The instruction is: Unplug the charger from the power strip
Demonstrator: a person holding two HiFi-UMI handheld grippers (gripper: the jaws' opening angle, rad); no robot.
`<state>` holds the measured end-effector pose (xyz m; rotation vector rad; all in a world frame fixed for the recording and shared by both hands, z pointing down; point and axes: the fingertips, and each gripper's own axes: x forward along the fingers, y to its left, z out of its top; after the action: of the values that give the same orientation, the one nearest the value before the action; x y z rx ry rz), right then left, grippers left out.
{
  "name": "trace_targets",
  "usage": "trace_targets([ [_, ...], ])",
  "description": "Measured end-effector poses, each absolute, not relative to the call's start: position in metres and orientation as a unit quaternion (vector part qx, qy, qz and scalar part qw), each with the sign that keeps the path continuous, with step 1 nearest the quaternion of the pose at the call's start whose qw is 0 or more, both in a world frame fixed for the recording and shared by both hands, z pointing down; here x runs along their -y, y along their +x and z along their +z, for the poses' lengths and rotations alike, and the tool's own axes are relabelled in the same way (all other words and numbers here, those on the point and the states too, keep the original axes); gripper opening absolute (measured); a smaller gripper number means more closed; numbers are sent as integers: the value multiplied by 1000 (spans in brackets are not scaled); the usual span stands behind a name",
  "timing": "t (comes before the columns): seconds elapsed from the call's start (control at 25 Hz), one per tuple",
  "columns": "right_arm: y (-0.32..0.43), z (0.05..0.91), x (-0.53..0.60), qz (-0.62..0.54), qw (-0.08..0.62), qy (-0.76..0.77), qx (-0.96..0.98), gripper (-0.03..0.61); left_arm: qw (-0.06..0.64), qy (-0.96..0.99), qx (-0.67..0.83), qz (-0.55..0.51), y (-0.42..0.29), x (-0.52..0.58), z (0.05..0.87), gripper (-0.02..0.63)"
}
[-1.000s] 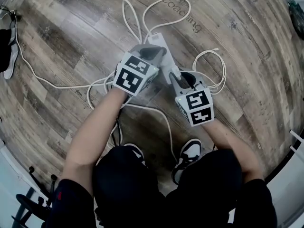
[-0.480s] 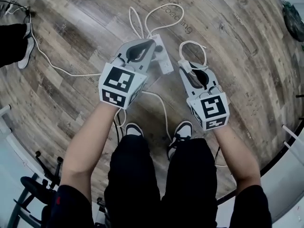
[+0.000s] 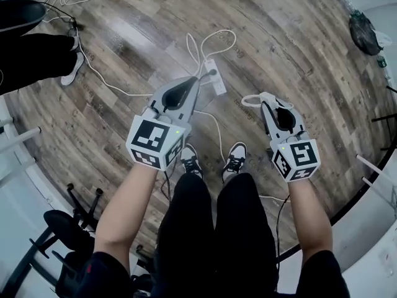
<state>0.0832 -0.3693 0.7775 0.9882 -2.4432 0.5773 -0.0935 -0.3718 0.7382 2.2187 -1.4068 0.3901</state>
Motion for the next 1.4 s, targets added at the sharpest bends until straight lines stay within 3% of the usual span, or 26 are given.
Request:
trace_targets([
  [0.48,109,522,299,235,186,380,875,107,214,814,521,141,-88,276,468,20],
  [0.8,95,345,278,176,125,379,900,109,178,798,569,83,-114,215,310,20],
  [1.4,56,185,239,89,66,344,932,109,120,798,589,39,-135,172,191,20],
])
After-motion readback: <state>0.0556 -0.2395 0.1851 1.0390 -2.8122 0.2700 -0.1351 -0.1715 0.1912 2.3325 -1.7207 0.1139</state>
